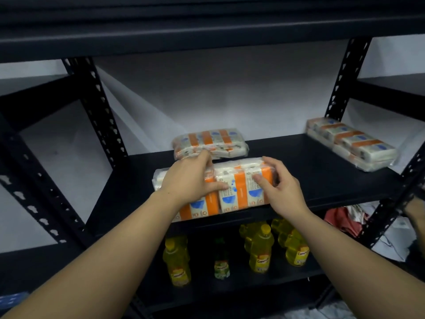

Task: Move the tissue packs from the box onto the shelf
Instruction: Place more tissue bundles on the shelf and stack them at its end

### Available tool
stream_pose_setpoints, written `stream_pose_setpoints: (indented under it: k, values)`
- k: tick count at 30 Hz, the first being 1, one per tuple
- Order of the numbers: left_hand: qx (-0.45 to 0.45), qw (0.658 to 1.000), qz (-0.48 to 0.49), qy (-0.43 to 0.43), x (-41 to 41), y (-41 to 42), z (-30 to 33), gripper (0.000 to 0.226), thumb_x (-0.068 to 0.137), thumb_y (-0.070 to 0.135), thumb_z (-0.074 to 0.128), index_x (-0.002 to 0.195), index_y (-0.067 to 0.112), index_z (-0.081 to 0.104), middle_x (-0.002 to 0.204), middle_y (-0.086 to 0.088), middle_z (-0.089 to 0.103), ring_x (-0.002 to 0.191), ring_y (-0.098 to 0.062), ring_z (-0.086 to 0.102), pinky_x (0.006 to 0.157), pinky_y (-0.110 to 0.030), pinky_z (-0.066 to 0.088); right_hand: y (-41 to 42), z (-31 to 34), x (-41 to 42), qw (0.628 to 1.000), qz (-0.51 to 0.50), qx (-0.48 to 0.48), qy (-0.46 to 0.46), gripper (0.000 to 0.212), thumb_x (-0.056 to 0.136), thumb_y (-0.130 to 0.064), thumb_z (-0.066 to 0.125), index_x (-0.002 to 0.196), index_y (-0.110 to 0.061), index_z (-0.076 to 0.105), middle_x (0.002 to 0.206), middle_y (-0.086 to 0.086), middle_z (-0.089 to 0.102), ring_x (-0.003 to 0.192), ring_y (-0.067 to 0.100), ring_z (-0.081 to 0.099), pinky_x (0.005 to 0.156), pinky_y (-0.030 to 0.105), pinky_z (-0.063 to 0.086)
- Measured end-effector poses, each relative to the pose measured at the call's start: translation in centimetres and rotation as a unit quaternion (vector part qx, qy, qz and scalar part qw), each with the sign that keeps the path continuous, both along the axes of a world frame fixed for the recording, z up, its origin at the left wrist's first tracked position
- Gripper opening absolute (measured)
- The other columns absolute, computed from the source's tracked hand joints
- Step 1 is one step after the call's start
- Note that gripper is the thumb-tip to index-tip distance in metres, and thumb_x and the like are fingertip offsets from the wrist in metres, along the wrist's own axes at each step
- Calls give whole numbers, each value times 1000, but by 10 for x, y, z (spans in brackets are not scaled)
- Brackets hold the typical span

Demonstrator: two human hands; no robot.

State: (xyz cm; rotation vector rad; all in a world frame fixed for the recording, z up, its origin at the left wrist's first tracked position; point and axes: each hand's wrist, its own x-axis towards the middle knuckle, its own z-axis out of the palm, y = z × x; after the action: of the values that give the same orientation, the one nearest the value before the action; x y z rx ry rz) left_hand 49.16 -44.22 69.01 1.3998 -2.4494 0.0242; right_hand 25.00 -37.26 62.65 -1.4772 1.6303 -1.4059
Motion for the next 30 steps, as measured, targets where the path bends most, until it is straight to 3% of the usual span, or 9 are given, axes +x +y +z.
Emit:
stream_pose_setpoints:
  k: [4,7,11,15,18,21,23,27,30]
  values:
    - [12,999,-6,-30,-2,-11,1,62,75,83,60,112,35,48,110,10,67,92,-14,64,78,-38,57,-12,2,-7,1000,3,16,12,49,91,-42,71,136,-39,51,117,-12,66,90,-6,71,63,19,59]
    - [10,998,-6,-58,8,-17,-5,80,71,92,49,132,41,50,126,10,63,111,-16,60,94,-42,50,-26,6,-19,999,17,28,23,44,90,-45,71,129,-40,52,114,-13,67,87,-2,72,62,19,59]
    - [27,996,40,-74,34,-19,-19,100,64,100,45,145,42,37,144,5,50,134,-21,46,117,-56,28,-44,5,-35,997,46,58,28,42,90,-49,71,127,-42,52,115,-11,64,90,5,72,63,21,58]
    - [57,995,78,-36,46,-12,-30,107,63,99,44,152,40,33,155,2,36,149,-22,24,121,-64,4,-66,-3,-48,992,39,42,117,52,88,-58,68,133,-37,55,119,-11,46,104,8,60,79,28,57]
    - [88,992,92,-15,45,-10,-32,120,57,104,40,155,36,27,159,1,34,150,-23,20,122,-63,4,-81,1,-52,980,59,7,187,59,90,-56,67,141,-29,53,129,-9,45,122,12,49,99,35,50]
    - [131,987,95,-23,42,-15,-27,124,53,103,48,155,36,26,156,3,38,147,-21,27,122,-63,3,-93,12,-53,957,125,0,260,55,95,-49,63,145,-31,50,140,-8,50,131,12,43,103,34,46]
    - [159,983,88,-40,40,-21,-22,120,52,100,56,151,36,30,148,9,45,141,-18,37,120,-66,2,-100,19,-52,932,185,1,311,58,91,-57,63,142,-32,54,139,-9,54,131,12,45,107,35,43]
    - [214,972,73,-68,31,-40,-6,111,47,92,69,137,34,40,130,17,54,124,-14,51,120,-64,0,-114,37,-41,871,258,82,411,88,62,-91,59,136,-43,53,136,-15,52,122,11,50,104,40,48]
    - [247,964,52,-82,26,-54,0,111,48,82,78,140,34,36,130,16,55,122,-15,52,122,-58,7,-119,53,-27,843,295,117,434,99,56,-86,72,140,-41,43,132,-19,50,117,9,52,102,37,49]
